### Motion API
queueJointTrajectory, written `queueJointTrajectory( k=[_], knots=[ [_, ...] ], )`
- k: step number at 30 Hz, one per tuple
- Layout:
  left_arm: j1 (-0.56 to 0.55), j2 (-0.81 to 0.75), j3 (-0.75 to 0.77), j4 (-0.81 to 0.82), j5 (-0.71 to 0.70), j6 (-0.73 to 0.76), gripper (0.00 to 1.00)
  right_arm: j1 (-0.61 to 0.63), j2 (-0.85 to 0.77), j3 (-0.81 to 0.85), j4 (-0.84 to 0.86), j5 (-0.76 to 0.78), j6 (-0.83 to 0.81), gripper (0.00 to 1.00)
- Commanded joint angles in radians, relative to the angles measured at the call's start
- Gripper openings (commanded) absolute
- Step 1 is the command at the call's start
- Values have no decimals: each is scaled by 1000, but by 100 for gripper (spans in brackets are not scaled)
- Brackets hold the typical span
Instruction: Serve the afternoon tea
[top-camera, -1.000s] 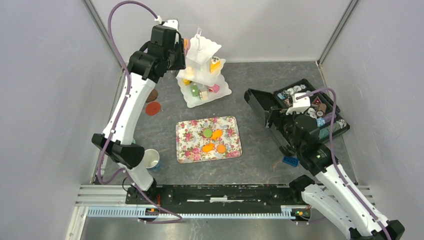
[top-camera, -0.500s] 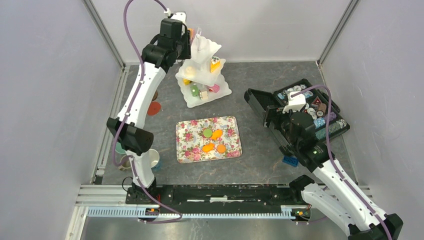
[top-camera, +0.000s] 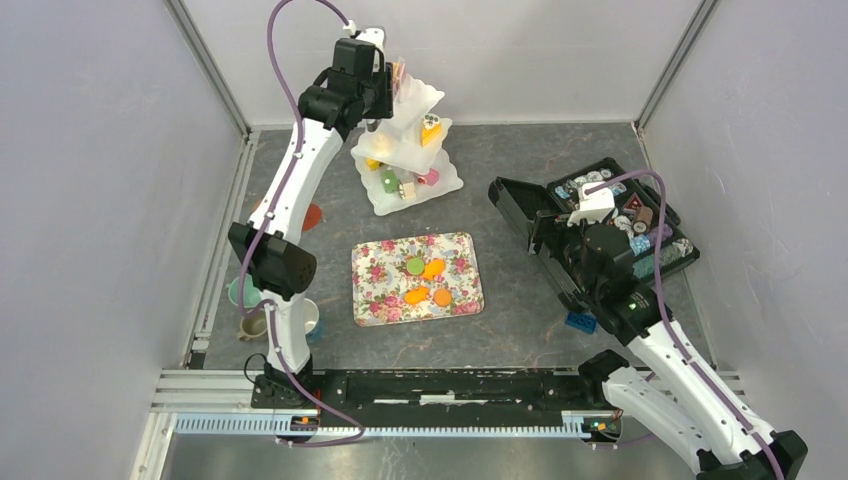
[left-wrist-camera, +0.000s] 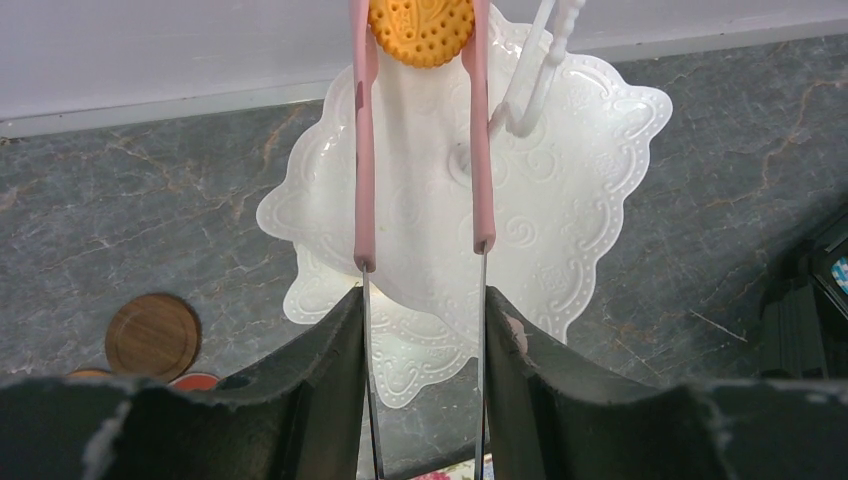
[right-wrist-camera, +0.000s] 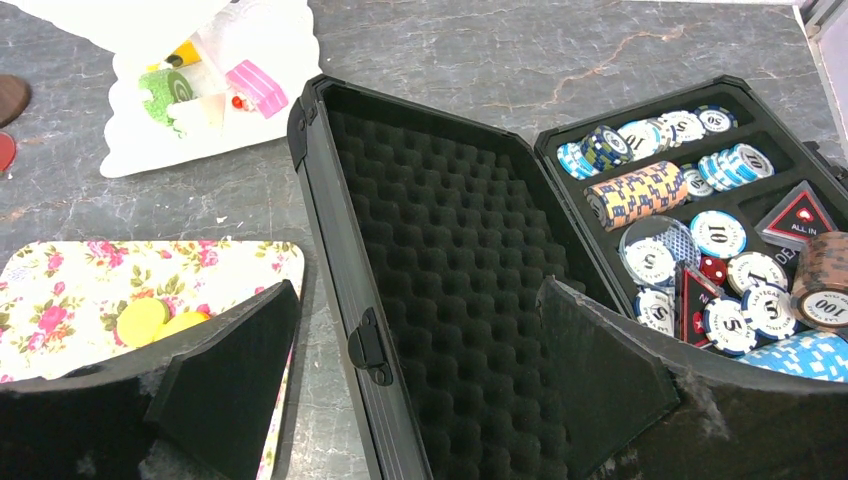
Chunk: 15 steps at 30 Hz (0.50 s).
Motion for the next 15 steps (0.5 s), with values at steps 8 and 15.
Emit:
queueJointTrajectory(
  k=[8, 15],
  knots=[
    [5, 3, 79, 48, 35, 52, 52, 6, -40, 40, 5, 17, 26, 98],
    [5, -28, 76, 30, 26, 64, 63, 4, -38, 40, 14, 2, 36, 98]
  ],
)
